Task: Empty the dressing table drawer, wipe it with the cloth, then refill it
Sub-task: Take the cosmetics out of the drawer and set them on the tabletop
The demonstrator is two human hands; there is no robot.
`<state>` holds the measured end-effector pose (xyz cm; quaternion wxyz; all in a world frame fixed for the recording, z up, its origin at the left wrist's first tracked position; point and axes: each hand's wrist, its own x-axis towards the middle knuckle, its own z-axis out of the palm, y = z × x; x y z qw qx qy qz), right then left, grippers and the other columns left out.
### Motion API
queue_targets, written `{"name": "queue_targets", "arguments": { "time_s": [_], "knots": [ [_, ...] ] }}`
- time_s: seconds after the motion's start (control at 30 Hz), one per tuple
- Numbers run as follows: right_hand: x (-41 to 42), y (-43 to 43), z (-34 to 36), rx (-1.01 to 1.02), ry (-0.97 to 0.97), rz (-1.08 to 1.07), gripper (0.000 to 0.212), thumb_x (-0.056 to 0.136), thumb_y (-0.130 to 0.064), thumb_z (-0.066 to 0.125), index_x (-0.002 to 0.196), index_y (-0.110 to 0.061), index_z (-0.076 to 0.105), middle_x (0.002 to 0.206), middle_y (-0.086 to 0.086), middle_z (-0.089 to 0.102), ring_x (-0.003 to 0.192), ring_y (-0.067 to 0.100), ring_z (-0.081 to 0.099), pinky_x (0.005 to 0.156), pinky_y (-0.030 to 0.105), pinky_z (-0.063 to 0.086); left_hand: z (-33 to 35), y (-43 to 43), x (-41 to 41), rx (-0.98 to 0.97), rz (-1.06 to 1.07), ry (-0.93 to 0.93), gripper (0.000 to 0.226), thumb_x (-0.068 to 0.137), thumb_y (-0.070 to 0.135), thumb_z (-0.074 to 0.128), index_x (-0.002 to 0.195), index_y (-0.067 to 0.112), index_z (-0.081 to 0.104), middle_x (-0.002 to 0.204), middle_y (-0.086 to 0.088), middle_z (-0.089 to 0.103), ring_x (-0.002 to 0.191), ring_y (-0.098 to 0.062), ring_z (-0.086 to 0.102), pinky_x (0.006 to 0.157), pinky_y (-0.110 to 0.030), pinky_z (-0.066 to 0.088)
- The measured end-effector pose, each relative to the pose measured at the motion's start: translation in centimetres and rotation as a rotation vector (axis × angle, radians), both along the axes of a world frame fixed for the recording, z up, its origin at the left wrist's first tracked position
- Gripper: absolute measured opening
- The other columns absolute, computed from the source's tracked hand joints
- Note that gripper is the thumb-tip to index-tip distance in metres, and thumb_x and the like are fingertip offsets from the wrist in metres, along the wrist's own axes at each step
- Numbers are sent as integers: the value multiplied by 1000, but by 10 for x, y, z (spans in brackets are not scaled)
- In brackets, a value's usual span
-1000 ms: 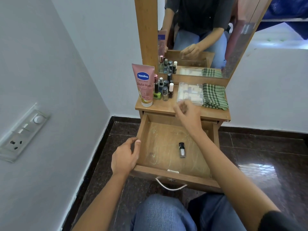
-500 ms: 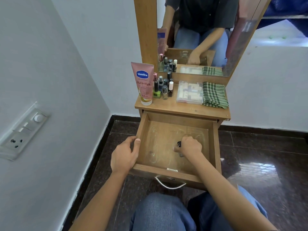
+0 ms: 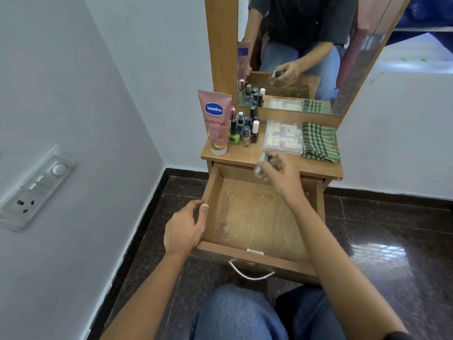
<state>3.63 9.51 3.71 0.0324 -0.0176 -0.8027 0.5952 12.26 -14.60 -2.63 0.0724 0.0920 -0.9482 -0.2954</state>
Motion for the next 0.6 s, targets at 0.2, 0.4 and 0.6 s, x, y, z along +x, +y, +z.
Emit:
{"name": "queue_targets", "arguments": {
  "time_s": [0.2, 0.4, 0.6],
  "knots": [
    [-54, -8, 19, 134, 128, -14, 21, 84, -19, 66, 104, -20, 61, 76, -12, 58, 64, -6, 52, 57, 2, 39, -1, 0, 0, 14, 2, 5, 47, 96, 59, 33, 123, 32, 61, 75, 17, 64, 69, -2, 61, 59, -24, 47],
    [-72, -18, -2, 222, 120, 9, 21, 85, -11, 67, 102, -20, 58, 78, -12, 55, 70, 1, 53, 61, 8, 41, -2, 0, -1, 20, 8, 3, 46, 95, 61, 32, 122, 36, 60, 77, 18, 64, 71, 1, 59, 63, -27, 51],
    [-75, -23, -10, 317, 211, -93, 19, 83, -14, 70, 97, -16, 57, 81, -4, 57, 68, 5, 50, 57, 10, 35, -2, 0, 0, 25, 14, 4, 45, 95, 61, 32, 120, 36, 60, 72, 16, 63, 69, 0, 59, 63, -29, 50]
  ]
}}
